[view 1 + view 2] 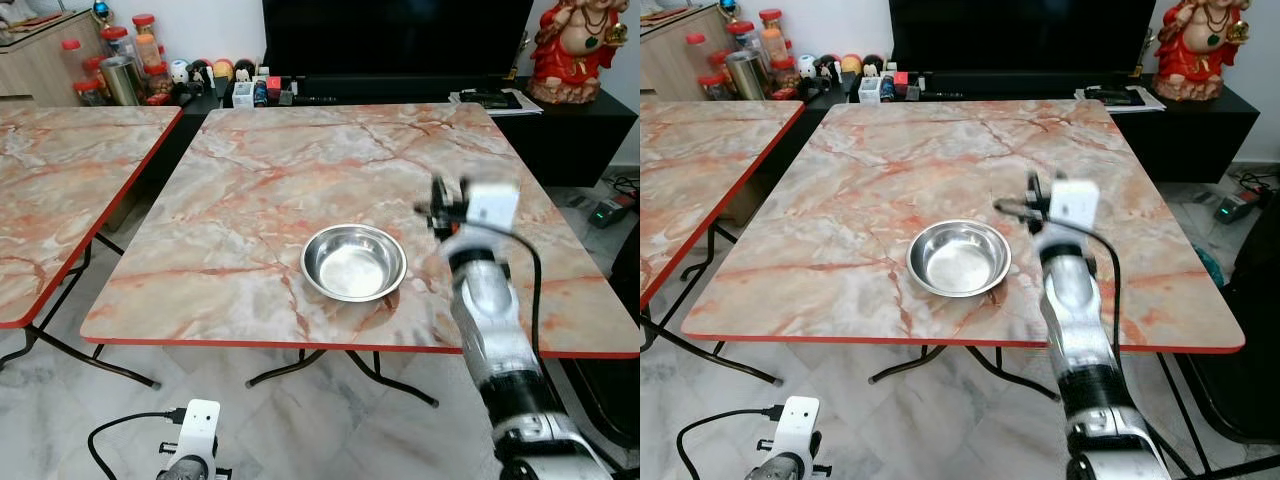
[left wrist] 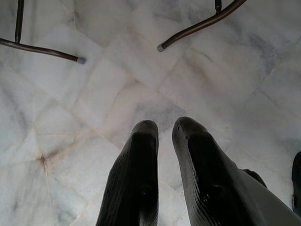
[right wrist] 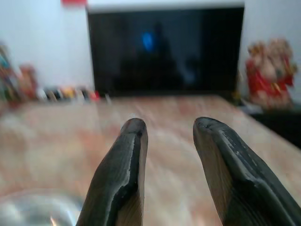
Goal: Setting the table
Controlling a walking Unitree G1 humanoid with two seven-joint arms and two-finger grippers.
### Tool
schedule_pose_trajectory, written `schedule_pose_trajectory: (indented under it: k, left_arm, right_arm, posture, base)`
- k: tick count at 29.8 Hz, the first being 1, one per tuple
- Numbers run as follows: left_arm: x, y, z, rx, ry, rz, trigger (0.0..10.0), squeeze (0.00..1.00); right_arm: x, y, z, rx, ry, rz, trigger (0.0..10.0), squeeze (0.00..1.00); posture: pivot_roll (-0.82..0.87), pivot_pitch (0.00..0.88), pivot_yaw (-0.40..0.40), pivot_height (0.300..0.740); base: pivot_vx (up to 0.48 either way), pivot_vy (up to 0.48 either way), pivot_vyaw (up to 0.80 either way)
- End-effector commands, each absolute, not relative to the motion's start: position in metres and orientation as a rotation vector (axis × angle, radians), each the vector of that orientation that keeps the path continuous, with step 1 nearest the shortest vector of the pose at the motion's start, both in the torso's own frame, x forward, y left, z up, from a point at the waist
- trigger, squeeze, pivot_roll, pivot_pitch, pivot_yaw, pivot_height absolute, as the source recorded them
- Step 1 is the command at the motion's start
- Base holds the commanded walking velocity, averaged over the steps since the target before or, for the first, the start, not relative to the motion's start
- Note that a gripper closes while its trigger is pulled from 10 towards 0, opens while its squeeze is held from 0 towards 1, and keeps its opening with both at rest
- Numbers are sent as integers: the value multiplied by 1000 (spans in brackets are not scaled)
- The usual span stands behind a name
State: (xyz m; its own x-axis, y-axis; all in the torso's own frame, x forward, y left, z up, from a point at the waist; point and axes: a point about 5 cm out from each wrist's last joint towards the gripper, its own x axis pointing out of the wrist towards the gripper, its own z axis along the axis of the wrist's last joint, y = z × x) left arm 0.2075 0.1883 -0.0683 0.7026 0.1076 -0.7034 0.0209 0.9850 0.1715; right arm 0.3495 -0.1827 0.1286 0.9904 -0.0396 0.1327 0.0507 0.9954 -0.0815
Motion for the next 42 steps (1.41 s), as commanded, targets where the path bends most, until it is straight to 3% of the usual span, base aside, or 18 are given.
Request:
schedule_pose_trajectory:
  k: [1, 7, 18, 42]
  left_arm:
    - [208, 192, -68, 173, 791, 66, 10000, 0]
    - [207, 192, -68, 168, 791, 71, 10000, 0]
    - [210, 194, -66, 150, 779, 88, 10000, 0]
    - [208, 201, -66, 154, 783, 105, 10000, 0]
  right_arm:
    - [341, -196, 106, -114, -58, -85, 10000, 0]
    - [330, -208, 82, -110, 20, -127, 10000, 0]
    - [345, -183, 106, -45, -108, -52, 10000, 0]
    - [353, -152, 108, 1, -121, 18, 10000, 0]
  posture:
    - [43, 0, 41, 740]
    - [44, 0, 40, 740]
    - [48, 0, 38, 740]
    - [71, 0, 32, 740]
  base:
    - [0, 0, 0]
    - [0, 0, 0]
    - [0, 0, 0]
    - [0, 365, 0]
